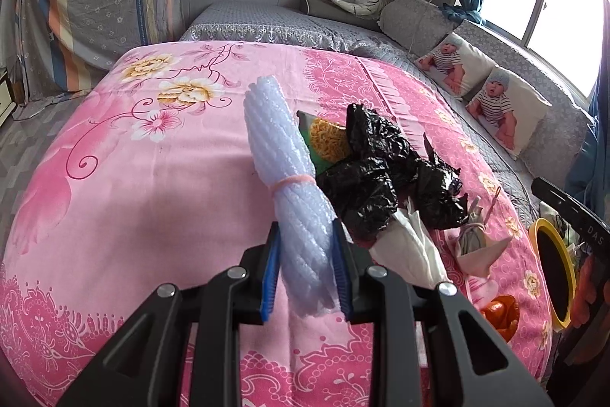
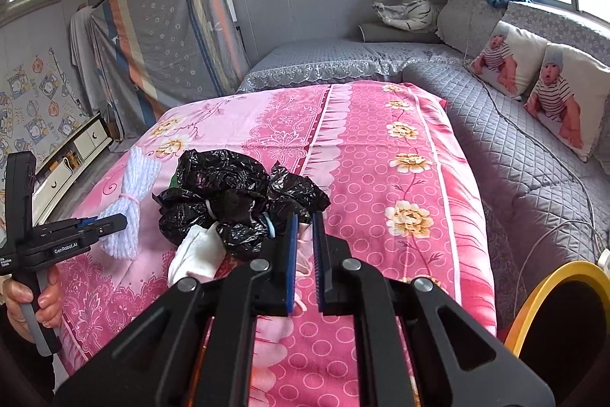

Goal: Collect trash
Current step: 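Close the left tool on the white foam net while the right tool grasps the wooden spoon and pink glove, then lift and carry the foam net and spoon over the yellow-rimmed bin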

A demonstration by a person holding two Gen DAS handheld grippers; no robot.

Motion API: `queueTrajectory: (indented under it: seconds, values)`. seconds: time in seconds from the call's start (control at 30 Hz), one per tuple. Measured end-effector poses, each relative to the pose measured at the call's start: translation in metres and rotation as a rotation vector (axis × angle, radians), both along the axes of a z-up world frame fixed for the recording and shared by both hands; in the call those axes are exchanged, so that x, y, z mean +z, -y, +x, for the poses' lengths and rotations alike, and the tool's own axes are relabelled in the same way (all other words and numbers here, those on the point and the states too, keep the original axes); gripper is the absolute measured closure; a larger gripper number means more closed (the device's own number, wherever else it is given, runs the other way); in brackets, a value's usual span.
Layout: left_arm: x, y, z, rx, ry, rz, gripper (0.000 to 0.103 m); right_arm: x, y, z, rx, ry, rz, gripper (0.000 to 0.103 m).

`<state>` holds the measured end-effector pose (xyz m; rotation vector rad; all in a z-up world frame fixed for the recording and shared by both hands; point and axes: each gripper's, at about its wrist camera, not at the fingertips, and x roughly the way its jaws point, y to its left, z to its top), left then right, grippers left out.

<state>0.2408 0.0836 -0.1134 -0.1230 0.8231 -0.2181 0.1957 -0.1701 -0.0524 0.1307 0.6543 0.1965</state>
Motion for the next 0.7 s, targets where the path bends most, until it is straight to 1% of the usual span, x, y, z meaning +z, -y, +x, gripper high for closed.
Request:
queueTrajectory:
  seconds: [0.3,0.43,0.5,0.57,0.67,0.7]
  values:
    - [0.008,0.006,-0.005,-0.008,0.019,0.008,0.079,0.004,0.011,-0.009,-0.014,0.018,0.023,0.097]
    - [0.011,0.008,-0.007,-0.012,0.023,0.003,0.079,-0.003,-0.002,-0.008,0.066,-0.034,0.043,0.097]
    - [0.012,0.009,-0.008,-0.016,0.025,-0.001,0.079,-0.011,-0.014,-0.007,0.162,-0.087,0.061,0.096]
    - [0.012,0.009,-0.009,-0.020,0.026,-0.003,0.079,-0.016,-0.026,-0.009,0.219,-0.108,0.088,0.096]
    - [0.012,0.009,-0.011,-0.021,0.031,-0.003,0.079,-0.020,-0.048,-0.012,0.255,-0.107,0.029,0.095]
    - [0.012,0.008,-0.012,-0.019,0.031,-0.005,0.079,-0.021,-0.054,-0.012,0.269,-0.110,0.022,0.092]
